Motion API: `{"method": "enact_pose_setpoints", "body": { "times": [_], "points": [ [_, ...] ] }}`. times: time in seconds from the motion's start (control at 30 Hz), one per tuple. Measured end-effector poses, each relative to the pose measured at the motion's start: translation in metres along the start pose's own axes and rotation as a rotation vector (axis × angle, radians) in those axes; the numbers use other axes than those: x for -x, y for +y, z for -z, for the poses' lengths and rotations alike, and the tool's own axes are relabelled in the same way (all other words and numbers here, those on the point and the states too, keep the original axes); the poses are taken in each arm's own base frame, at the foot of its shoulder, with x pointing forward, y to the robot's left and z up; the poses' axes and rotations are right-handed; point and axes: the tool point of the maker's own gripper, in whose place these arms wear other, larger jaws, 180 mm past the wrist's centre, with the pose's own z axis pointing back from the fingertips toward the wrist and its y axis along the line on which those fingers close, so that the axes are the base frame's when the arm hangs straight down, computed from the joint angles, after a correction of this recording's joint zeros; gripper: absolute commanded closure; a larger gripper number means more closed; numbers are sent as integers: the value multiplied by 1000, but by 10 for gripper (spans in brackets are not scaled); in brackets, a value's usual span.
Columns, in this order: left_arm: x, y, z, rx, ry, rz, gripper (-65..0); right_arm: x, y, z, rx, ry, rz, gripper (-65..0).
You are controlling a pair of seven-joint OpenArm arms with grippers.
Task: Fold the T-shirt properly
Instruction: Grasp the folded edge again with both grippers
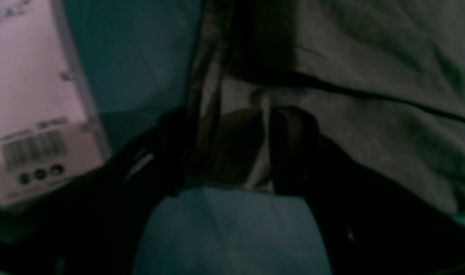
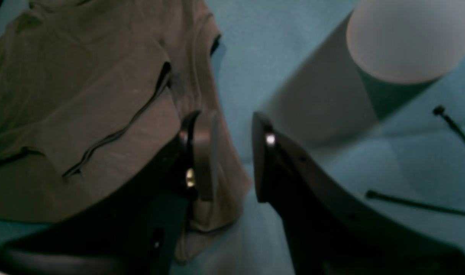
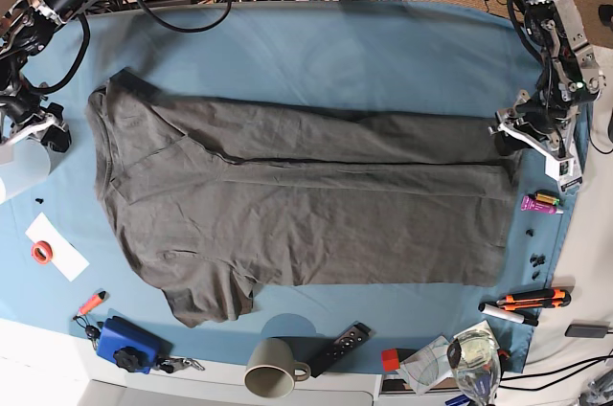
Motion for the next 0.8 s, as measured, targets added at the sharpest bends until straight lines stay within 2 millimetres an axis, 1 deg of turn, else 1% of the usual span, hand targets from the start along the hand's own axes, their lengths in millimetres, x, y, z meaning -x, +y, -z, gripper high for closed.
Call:
{"method": "enact_pose_setpoints", "body": {
  "times": [0.07,0.23,0.33,0.47,0.57,0.67,0.8],
  "points": [
    [0,0,0,0,0,0,-335,8,0,1,-3,15,8,-159],
    [0,-2,0,9,0,13,-335,43,-2,4,23,91,44,-159],
    [0,-2,0,9,0,13,-335,54,1,7,14,104,58,-159],
    [0,-2,0,9,1,13,-335,58,11,15,-5,88,72,-159],
    [0,-2,0,12,0,11,-335,67,11,24,40,141,30,-159],
    [0,-2,0,12,1,11,-335,66,13,35,91,158,-41,-159],
    [0,-2,0,12,2,11,-335,64,14,41,130,167,-85,-159]
  ]
}}
